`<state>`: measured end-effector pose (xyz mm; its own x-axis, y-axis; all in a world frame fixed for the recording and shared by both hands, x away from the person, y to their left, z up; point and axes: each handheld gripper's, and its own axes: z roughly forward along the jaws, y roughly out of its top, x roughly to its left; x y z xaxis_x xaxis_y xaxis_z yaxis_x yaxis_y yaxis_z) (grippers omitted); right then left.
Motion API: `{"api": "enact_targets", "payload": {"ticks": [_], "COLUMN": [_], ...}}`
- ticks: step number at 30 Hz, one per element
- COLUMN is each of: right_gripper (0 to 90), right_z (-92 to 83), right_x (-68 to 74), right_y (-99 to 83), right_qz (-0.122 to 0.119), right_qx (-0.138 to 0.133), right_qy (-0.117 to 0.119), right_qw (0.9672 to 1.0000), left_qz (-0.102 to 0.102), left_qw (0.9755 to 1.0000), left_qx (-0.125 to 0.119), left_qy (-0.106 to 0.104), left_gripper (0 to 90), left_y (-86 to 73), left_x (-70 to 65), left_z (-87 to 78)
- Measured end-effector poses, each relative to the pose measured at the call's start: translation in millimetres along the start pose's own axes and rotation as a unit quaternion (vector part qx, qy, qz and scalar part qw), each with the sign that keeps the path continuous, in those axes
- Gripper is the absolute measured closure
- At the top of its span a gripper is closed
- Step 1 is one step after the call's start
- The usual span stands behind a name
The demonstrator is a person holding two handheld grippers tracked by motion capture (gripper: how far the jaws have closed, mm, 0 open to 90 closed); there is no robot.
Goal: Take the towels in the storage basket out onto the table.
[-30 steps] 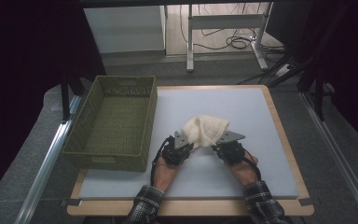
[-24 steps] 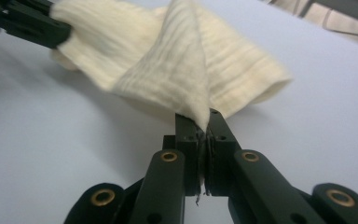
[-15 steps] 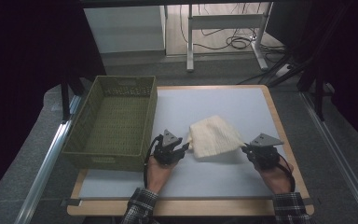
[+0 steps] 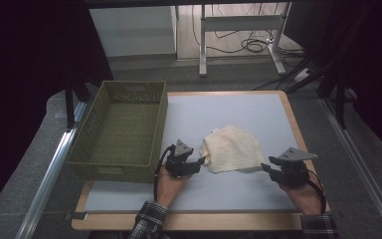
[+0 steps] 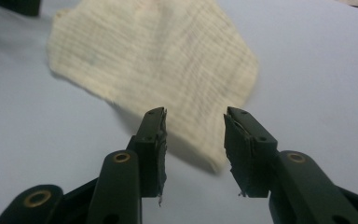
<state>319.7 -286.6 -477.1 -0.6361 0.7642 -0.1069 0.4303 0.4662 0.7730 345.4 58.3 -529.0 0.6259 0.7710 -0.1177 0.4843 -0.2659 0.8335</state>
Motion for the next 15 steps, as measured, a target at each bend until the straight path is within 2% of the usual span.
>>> {"api": "enact_targets", "payload": {"ticks": [1,3,5,6,7,9,10,11,12,14,15], "right_gripper": [55.1,50.1,46.9,46.9,47.2,48.7,68.2,68.2,86.1,88.3,88.3], "right_z": [14.2,31.5,46.3,46.3,58.8,63.9,71.6,71.6,71.4,66.1,66.1], "right_x": [0.8,0.2,1.2,1.2,3.7,4.7,6.7,6.7,7.5,7.9,7.9], "right_y": [4.9,7.6,8.5,8.5,8.0,7.2,5.0,5.0,2.9,2.6,2.6], "right_qz": [0.0,0.009,0.021,0.021,0.026,0.023,0.021,0.021,0.029,0.023,0.023], "right_qx": [0.002,0.01,0.011,0.011,0.021,0.03,0.059,0.059,0.054,0.057,0.057], "right_qy": [0.007,0.018,0.035,0.035,0.04,0.038,0.027,0.027,0.035,0.024,0.024], "right_qw": [1.0,0.9998,0.9991,0.9991,0.9986,0.9986,0.9977,0.9977,0.9975,0.9978,0.9978], "left_qz": [0.003,0.005,0.005,0.005,0.002,0.008,0.012,0.012,0.015,0.013,0.013], "left_qw": [0.9999,0.9997,0.9989,0.9989,0.9985,0.998,0.9977,0.9977,0.9978,0.999,0.999], "left_qx": [0.01,0.022,0.046,0.046,0.055,0.061,0.066,0.066,0.064,0.041,0.041], "left_qy": [-0.002,-0.004,-0.006,-0.006,-0.007,-0.013,-0.011,-0.011,-0.007,0.008,0.008], "left_gripper": [41.6,44.0,48.5,52.5,59.0,73.2,80.8,85.4,86.8,87.4,87.4], "left_y": [2.2,3.4,5.0,5.0,6.3,8.6,10.0,10.0,11.7,18.9,18.9], "left_x": [-0.2,1.0,2.8,2.8,2.8,2.9,2.7,2.7,2.8,6.8,6.8], "left_z": [8.5,16.6,26.4,26.4,28.7,31.3,33.3,33.3,33.0,26.7,26.7]}}
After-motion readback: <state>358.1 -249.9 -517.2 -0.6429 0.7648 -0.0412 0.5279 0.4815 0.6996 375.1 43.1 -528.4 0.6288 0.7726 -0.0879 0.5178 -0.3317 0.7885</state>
